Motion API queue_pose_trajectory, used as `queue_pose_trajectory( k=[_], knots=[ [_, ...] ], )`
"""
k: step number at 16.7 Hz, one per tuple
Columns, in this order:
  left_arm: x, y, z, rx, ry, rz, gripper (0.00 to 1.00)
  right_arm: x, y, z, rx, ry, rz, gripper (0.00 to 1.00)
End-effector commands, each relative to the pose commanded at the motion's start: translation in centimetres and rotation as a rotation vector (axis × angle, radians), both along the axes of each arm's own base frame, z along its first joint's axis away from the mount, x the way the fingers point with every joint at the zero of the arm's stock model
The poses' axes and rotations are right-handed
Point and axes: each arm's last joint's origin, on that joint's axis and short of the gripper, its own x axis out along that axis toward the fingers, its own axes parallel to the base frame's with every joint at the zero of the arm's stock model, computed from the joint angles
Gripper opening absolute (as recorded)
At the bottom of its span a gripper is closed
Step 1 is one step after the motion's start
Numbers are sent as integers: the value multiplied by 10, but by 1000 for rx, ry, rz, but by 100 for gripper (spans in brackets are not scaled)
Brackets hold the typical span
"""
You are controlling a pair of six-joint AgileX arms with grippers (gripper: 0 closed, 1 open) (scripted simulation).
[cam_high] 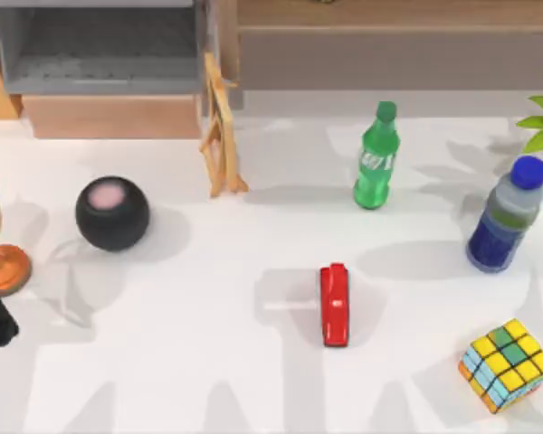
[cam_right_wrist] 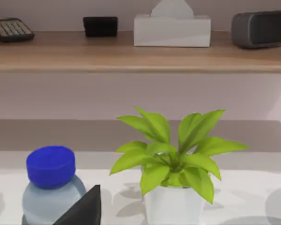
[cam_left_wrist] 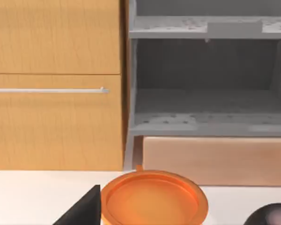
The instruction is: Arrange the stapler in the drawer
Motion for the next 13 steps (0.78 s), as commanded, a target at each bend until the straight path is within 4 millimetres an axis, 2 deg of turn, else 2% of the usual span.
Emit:
queue_pose_trajectory(
  k=[4, 8, 11, 13],
  knots=[
    [1, 0, 5, 24, -5, -1, 100, 0, 0, 0, 0, 0, 0, 100],
    [11, 4, 34, 162, -26, -2, 100, 0, 0, 0, 0, 0, 0, 100],
    [33, 10, 65, 331, -38, -1, 100, 0, 0, 0, 0, 0, 0, 100],
    [57, 17, 84, 465, -44, 1, 100, 0, 0, 0, 0, 0, 0, 100]
  ],
)
